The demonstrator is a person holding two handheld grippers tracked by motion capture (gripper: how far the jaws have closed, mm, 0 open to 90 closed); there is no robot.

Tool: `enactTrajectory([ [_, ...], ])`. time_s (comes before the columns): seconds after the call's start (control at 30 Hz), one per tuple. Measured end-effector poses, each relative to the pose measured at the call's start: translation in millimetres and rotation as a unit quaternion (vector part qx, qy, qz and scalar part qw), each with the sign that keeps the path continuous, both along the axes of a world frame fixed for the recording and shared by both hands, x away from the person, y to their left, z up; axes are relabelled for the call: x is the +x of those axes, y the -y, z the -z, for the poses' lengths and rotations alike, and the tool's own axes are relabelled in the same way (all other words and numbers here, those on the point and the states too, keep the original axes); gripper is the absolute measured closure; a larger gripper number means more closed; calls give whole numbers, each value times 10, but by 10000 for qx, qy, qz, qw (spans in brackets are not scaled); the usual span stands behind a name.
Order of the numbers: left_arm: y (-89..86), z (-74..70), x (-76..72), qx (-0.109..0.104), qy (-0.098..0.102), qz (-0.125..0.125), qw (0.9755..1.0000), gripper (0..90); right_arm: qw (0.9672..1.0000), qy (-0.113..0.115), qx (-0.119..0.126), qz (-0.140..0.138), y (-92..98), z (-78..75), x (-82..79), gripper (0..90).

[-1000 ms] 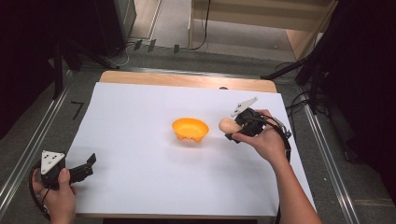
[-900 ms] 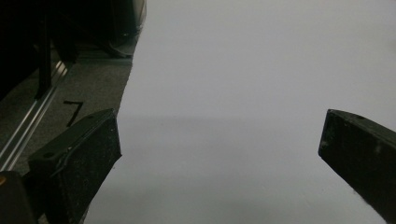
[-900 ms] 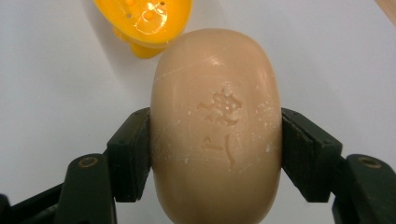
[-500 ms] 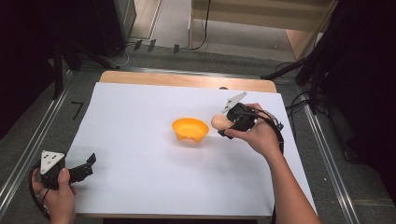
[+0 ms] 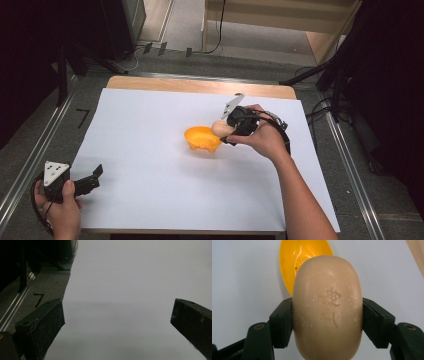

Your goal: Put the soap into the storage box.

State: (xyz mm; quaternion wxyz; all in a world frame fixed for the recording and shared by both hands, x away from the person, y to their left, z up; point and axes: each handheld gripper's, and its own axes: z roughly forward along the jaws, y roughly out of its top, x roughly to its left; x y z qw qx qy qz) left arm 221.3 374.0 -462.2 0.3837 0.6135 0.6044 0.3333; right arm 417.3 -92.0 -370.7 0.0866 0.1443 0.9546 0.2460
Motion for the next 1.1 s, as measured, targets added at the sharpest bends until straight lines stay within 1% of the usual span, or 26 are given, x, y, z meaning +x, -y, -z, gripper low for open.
enactTrajectory([
  [0.07, -1, 0, 0, -3, -4, 1, 10000, 0, 10000, 28, -12, -34, -22, 1, 7, 331],
  [0.17, 2, 0, 2, 11, -18, 9, 10000, 0, 10000, 1, -32, -74, -93, 11, 33, 330],
  [0.23, 1, -1, 2, 12, -18, 13, 10000, 0, 9999, -16, -21, -99, -107, 15, 38, 330],
  [0.33, -1, -1, 1, 8, -20, 14, 10000, 0, 9999, -22, -29, -161, -181, 30, 54, 330],
  [0.4, -1, -1, 2, -1, -18, 14, 10000, 0, 9997, -35, -81, -241, -261, 41, 65, 330],
  [0.43, -1, 0, 3, -7, -13, 11, 10000, 0, 9997, -35, -81, -241, -261, 41, 65, 330],
  [0.47, -1, -1, 2, -5, -20, 15, 10000, 0, 9996, -46, -84, -282, -311, 50, 76, 330],
  [0.57, -3, -1, 3, -11, -25, 22, 10000, 0, 9995, -71, -104, -301, -355, 55, 81, 330],
  [0.7, -2, -1, 4, -34, -24, 10, 10000, 0, 9991, -79, -124, -403, -456, 85, 105, 330],
  [0.8, -2, 0, 5, -34, -25, 11, 10000, 0, 9990, -102, -122, -424, -490, 106, 113, 330],
  [0.87, -2, 0, 5, -32, -26, 10, 10000, 0, 9988, -108, -164, -438, -535, 149, 133, 330],
  [1.03, -6, 0, 6, -37, -28, 18, 10000, 0, 9989, -99, -221, -397, -599, 208, 160, 329],
  [1.1, -7, 1, 7, -47, -29, 24, 10000, 0, 9988, -144, -216, -422, -620, 227, 166, 329],
])
